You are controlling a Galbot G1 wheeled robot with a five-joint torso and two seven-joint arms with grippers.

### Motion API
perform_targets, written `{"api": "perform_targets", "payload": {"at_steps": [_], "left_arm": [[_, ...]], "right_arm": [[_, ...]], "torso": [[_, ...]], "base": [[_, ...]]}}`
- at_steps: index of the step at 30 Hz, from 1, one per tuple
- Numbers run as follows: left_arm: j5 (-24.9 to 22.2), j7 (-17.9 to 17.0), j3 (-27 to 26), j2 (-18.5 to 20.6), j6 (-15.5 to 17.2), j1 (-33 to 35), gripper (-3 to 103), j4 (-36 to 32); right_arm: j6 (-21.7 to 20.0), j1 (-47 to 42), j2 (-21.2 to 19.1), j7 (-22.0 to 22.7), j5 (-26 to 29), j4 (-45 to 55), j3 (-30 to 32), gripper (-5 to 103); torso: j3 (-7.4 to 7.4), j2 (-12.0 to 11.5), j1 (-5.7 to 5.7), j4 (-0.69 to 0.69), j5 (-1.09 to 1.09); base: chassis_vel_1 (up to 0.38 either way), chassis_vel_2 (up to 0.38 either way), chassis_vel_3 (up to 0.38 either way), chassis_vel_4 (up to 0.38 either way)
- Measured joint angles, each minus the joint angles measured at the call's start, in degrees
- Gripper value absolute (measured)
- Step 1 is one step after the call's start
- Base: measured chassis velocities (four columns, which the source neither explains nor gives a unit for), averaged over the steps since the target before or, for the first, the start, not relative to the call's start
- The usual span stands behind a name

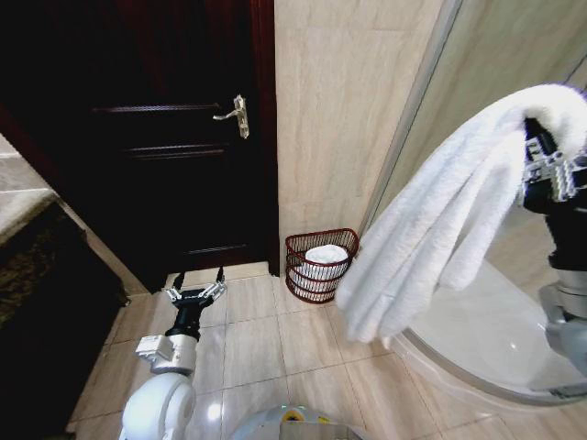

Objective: Discard the used towel into the hamper.

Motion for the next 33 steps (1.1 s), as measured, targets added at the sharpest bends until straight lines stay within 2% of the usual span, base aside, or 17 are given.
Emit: {"api": "perform_targets", "payload": {"at_steps": [22,29,33], "left_arm": [[0.0,0.0,0.0,0.0,0.0,0.0,100,0.0],[0.0,0.0,0.0,0.0,0.0,0.0,100,0.0],[0.0,0.0,0.0,0.0,0.0,0.0,100,-0.01]], "right_arm": [[1.0,-0.57,-0.63,-0.01,-1.1,-0.26,-1.11,10],[3.42,-2.13,-0.08,-0.78,-1.34,-1.24,-0.27,10],[6.3,-1.83,-0.14,-0.73,-1.45,-2.26,-1.32,10]], "torso": [[3.13,5.41,2.28,0.0,-0.01],[4.18,7.22,3.04,0.0,-0.01],[4.77,8.28,3.51,0.0,0.0]], "base": [[0.0,0.0,0.0,0.0],[0.0,0.0,0.0,0.0],[0.0,0.0,0.0,0.0]]}}
